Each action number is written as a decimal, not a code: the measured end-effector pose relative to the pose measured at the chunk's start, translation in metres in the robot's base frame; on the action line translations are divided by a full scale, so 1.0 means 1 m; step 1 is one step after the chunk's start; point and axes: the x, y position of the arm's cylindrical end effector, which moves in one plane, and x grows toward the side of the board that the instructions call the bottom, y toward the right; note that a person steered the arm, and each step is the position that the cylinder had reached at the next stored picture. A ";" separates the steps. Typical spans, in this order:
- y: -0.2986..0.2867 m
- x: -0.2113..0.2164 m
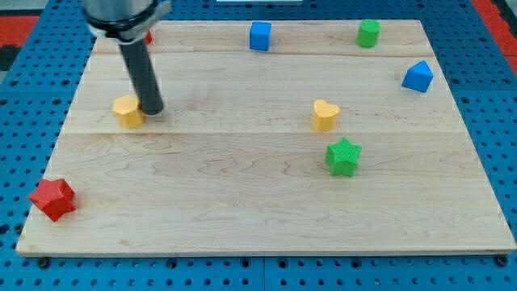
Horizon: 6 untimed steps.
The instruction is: Slide the yellow heart towards center right
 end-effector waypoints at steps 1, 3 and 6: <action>0.026 -0.017; 0.026 -0.021; 0.016 -0.021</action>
